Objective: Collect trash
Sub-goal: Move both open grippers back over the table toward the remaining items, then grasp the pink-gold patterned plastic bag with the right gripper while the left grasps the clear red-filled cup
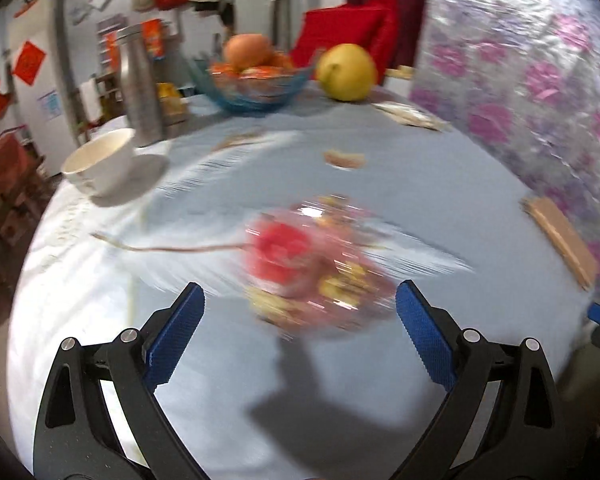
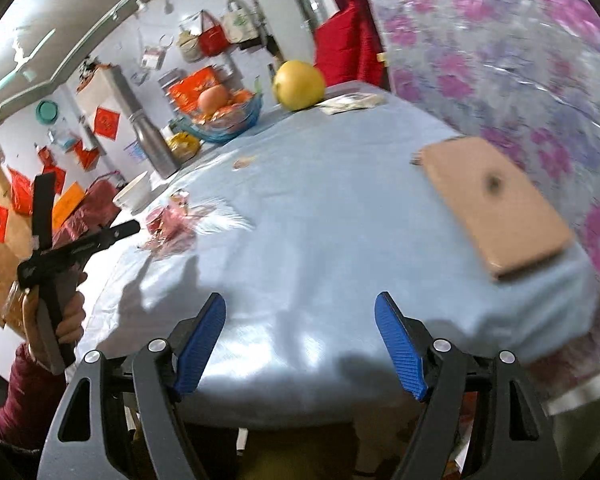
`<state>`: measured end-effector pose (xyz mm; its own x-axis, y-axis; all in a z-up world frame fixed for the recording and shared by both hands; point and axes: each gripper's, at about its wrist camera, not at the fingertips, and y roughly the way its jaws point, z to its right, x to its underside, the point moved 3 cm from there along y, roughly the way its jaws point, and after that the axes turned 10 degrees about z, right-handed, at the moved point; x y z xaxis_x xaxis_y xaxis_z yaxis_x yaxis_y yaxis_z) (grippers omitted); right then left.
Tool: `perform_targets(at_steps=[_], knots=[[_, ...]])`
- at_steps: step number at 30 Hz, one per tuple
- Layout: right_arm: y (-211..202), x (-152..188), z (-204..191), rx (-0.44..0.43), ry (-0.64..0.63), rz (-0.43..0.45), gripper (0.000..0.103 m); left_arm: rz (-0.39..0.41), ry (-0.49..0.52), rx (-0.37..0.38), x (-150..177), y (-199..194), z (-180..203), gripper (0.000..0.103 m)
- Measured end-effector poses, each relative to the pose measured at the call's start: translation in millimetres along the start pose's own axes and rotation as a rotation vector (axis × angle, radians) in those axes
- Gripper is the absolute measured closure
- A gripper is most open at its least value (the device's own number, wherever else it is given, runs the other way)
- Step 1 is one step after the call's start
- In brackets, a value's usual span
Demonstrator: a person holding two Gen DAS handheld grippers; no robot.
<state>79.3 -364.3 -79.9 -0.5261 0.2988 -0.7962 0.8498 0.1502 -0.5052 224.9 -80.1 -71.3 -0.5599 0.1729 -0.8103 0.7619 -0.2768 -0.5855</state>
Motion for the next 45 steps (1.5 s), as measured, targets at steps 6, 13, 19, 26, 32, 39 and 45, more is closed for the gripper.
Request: perform_targets(at_steps=[6,13,19,26,32,39,45], knots=[[31,-7,-20,-0.011,-0.031,-0.039,0.027,-0.049,0.013,-0.019,-9,37,-20,0.01],[50,-13,-34,-0.015,-0.042,-0.066,0.027,-0.066,0.034,-0.024,-10,65,-26,0.01],[78,-18,-56,-0.053,-0.049,-0.094,0.027,-0.028,-0.108,-0.031,-14,54,-66,0.01],[117,-29,-110,-0.184,-0.098,-0.124,0.027,-0.005,-0.238,-0.013,-18,44,-94,0.01],[157,-33,-155,-0.278,-0.101,-0.175,0.029,0.026,-0.289,-0.01,-22,35,-106,0.01],[189,-36,-169,-0.277,-0.076,-0.174,0.085,-0.009,-0.283,0.016,-20,42,-102,0.01],[136,-56,-143,-0.203,-0.12,-0.01,0.088,-0.016,-0.243,0.045,-19,44,-88,0.01]])
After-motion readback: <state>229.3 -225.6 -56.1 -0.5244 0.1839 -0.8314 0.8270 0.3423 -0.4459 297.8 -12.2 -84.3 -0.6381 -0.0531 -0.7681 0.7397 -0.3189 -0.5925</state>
